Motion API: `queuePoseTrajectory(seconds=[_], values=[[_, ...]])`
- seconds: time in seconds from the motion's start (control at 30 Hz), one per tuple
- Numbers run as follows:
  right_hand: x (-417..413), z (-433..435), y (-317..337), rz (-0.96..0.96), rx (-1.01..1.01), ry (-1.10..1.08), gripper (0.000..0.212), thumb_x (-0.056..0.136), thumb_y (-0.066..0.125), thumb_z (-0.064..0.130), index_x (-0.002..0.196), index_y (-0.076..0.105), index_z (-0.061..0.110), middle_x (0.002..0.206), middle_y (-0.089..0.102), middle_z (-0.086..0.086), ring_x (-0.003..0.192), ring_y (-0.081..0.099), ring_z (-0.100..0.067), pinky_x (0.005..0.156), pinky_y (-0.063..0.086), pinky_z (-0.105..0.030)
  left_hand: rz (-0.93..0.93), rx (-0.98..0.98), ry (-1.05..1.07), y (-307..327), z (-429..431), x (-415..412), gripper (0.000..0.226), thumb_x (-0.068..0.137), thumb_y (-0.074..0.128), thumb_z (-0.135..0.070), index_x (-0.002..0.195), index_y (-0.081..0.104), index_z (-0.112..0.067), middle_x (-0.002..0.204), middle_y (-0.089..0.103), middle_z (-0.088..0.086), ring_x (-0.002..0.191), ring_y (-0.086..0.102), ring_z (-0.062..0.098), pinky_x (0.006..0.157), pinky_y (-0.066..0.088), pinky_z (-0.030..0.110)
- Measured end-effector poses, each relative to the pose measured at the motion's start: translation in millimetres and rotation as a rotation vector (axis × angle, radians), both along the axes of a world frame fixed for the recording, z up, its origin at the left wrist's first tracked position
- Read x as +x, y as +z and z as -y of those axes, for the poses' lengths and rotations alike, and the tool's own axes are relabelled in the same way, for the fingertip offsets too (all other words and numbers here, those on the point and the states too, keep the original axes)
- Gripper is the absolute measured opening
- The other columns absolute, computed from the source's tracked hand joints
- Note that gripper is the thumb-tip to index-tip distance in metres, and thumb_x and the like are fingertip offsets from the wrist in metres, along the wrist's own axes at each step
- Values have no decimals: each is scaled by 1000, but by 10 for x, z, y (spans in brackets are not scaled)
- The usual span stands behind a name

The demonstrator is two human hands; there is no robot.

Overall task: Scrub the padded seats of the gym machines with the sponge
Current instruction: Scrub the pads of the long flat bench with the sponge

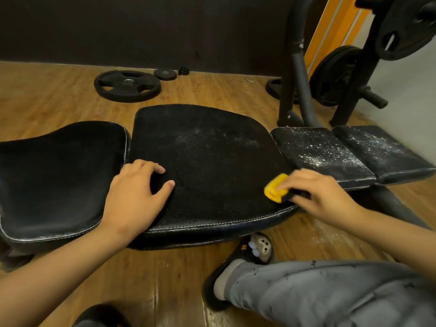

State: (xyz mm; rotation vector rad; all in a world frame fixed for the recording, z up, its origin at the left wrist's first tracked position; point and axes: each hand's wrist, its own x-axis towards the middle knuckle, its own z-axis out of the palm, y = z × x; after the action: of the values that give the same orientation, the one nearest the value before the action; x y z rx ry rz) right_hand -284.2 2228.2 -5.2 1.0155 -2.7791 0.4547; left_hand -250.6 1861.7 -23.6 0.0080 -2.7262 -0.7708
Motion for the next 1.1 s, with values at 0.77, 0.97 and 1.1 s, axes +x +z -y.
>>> queuePoseTrajectory(seconds=[0.77, 0.97, 1.1], values=[[-1037, 153, -98, -28, -78, -44, 36, 76, 75, 0, 107, 70, 16, 103, 67, 0, 97, 62, -23, 86, 49, -33, -13, 3, -7, -73, 45, -52, 26, 84, 57, -44, 105, 61, -29, 111, 55, -19, 105, 44, 2, 90, 35, 30], [-279, -333, -62, 97, -116, 43, 35, 90, 54, 48, 107, 71, 22, 109, 62, 20, 101, 59, -4, 89, 45, -19, -7, -51, 9, -48, 6, -76, 23, 87, 56, -45, 103, 59, -28, 108, 55, -15, 104, 46, 9, 87, 29, 27], [-528, -238, -41, 77, -112, 98, 31, 91, 54, 46, 108, 69, 24, 109, 62, 22, 100, 58, -3, 90, 43, -13, 9, -38, 17, -48, 9, -65, 29, 82, 49, -47, 102, 59, -29, 108, 55, -15, 105, 48, 9, 88, 30, 28]])
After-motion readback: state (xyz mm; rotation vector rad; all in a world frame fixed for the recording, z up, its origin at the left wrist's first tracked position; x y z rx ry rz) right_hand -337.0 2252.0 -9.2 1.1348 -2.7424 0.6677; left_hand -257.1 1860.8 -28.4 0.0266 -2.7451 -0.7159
